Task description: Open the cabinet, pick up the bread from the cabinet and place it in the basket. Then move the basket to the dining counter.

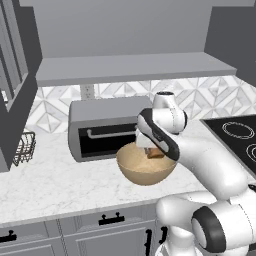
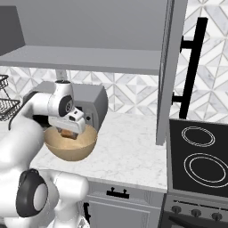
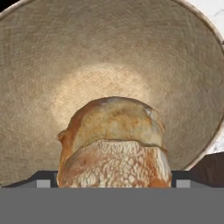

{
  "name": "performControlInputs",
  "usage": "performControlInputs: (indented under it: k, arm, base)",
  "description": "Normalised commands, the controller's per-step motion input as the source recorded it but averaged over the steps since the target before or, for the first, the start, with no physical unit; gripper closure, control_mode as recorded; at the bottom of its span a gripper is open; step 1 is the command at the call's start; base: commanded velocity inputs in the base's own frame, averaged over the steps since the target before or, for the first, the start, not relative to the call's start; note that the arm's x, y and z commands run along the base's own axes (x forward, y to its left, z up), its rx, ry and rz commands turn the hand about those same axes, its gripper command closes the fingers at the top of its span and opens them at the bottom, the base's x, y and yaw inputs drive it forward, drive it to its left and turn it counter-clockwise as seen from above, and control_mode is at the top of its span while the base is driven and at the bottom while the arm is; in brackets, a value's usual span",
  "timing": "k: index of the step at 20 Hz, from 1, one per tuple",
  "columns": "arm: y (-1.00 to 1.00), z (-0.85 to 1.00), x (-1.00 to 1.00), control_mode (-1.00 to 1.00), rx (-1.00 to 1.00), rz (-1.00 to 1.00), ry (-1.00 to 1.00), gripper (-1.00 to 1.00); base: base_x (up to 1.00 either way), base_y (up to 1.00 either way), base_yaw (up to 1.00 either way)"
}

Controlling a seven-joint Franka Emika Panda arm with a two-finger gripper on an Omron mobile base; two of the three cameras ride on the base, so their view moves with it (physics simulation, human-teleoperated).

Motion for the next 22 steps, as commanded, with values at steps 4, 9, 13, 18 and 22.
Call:
performControlInputs:
  k: [4,9,13,18,22]
  arm:
    - [0.14,-0.24,0.36,-1.00,0.00,0.00,0.00,1.00]
    - [0.03,-0.41,0.15,-1.00,0.00,0.00,0.00,1.00]
    - [0.01,-0.39,0.05,-1.00,0.00,0.00,-0.01,1.00]
    - [0.04,-0.34,0.00,-1.00,0.00,0.00,-0.05,1.00]
    - [0.08,-0.31,0.12,-1.00,0.00,0.00,-0.05,-1.00]
  base:
    - [0.00,0.00,0.00]
    - [0.00,0.00,0.00]
    - [0.00,0.00,0.00]
    - [0.00,0.00,0.00]
    - [0.00,0.00,0.00]
